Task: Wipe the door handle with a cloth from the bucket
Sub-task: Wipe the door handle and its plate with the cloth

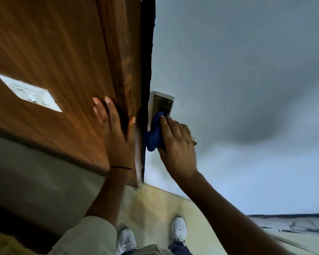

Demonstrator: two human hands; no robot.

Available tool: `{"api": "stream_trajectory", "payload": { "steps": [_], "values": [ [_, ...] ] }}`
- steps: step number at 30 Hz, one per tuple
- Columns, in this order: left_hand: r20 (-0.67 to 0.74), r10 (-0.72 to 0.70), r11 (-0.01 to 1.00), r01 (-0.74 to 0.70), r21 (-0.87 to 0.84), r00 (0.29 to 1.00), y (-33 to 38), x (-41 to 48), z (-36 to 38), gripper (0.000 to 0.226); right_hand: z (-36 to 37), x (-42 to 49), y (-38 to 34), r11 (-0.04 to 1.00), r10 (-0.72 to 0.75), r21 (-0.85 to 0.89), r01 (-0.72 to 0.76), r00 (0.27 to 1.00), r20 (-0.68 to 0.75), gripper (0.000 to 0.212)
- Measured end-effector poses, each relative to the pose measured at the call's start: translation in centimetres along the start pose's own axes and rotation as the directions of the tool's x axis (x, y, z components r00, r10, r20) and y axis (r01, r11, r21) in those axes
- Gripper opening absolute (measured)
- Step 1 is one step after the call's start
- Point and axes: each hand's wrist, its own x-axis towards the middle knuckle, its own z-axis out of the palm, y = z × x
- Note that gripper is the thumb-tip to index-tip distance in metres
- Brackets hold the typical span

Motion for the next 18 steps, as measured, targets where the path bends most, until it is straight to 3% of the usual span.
{"api": "stream_trajectory", "payload": {
  "steps": [4,12,18],
  "values": [
    [-0.019,0.003,0.989,-0.006,-0.147,1.0,0.7,-0.5,-0.3,0.074,-2.2,-1.7,2.9,0.999,-0.032,0.018,0.032,0.999,0.016,0.06],
    [-0.057,0.006,0.989,-0.014,-0.148,0.998,1.1,-0.8,0.0,0.072,-0.4,-0.1,0.8,0.999,-0.052,0.014,0.053,0.997,-0.056,0.059],
    [-0.051,-0.001,0.994,-0.005,-0.113,0.999,0.4,-0.7,0.3,0.075,-1.8,-1.1,2.9,0.99,-0.128,0.054,0.128,0.992,-0.001,0.063]
  ]
}}
